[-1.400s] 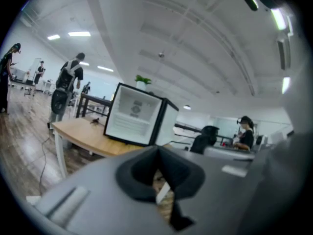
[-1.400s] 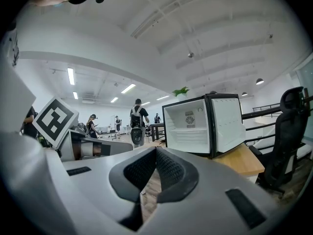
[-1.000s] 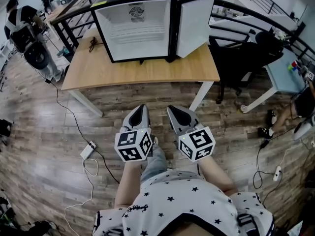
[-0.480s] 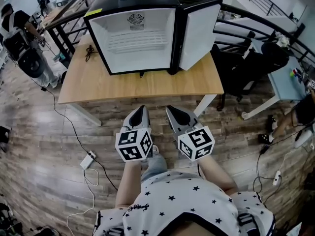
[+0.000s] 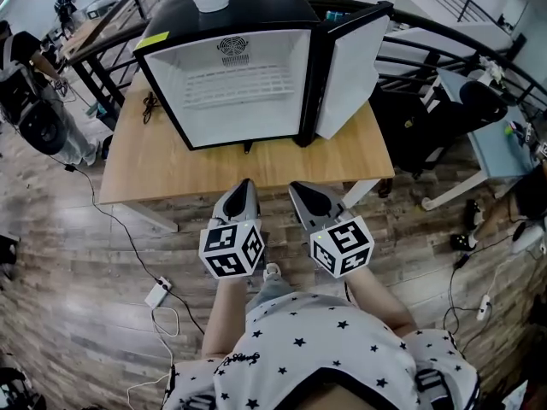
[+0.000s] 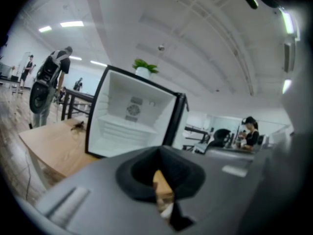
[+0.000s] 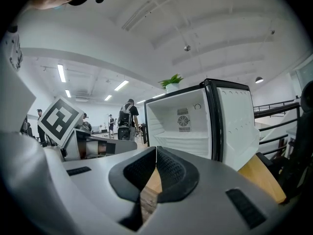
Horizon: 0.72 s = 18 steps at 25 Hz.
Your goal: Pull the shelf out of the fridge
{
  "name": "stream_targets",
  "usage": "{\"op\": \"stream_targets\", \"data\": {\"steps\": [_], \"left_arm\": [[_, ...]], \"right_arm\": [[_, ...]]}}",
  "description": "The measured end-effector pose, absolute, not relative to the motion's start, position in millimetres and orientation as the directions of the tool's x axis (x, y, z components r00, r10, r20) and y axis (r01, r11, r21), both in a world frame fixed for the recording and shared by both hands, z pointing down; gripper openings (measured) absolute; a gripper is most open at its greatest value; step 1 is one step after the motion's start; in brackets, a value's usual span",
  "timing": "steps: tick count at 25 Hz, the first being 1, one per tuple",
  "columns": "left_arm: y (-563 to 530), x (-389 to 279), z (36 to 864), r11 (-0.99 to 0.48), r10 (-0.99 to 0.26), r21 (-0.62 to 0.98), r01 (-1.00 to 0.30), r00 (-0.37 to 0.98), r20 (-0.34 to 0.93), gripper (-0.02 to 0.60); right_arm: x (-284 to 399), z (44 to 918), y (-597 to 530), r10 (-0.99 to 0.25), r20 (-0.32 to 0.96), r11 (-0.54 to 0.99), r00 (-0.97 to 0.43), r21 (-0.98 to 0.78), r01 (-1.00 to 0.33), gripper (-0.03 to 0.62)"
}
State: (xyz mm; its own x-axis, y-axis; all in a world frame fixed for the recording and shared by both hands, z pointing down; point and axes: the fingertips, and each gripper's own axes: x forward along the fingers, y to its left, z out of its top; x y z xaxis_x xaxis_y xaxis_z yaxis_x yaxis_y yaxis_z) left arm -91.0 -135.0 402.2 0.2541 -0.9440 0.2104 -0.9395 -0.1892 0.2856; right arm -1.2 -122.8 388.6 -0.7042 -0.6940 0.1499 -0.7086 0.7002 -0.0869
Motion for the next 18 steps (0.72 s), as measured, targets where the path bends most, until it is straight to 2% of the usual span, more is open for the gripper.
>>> {"op": "stream_targets", "data": {"steps": [18], "left_arm": [[-230,-129,408,-0.265,-0.918,0.309,-0.913,0.337,0.207,0.005]], "right_arm": [[-42,390,-213,-0.737,0.137,0.653,-0.661,-0.104,-0.750,0.020]]}}
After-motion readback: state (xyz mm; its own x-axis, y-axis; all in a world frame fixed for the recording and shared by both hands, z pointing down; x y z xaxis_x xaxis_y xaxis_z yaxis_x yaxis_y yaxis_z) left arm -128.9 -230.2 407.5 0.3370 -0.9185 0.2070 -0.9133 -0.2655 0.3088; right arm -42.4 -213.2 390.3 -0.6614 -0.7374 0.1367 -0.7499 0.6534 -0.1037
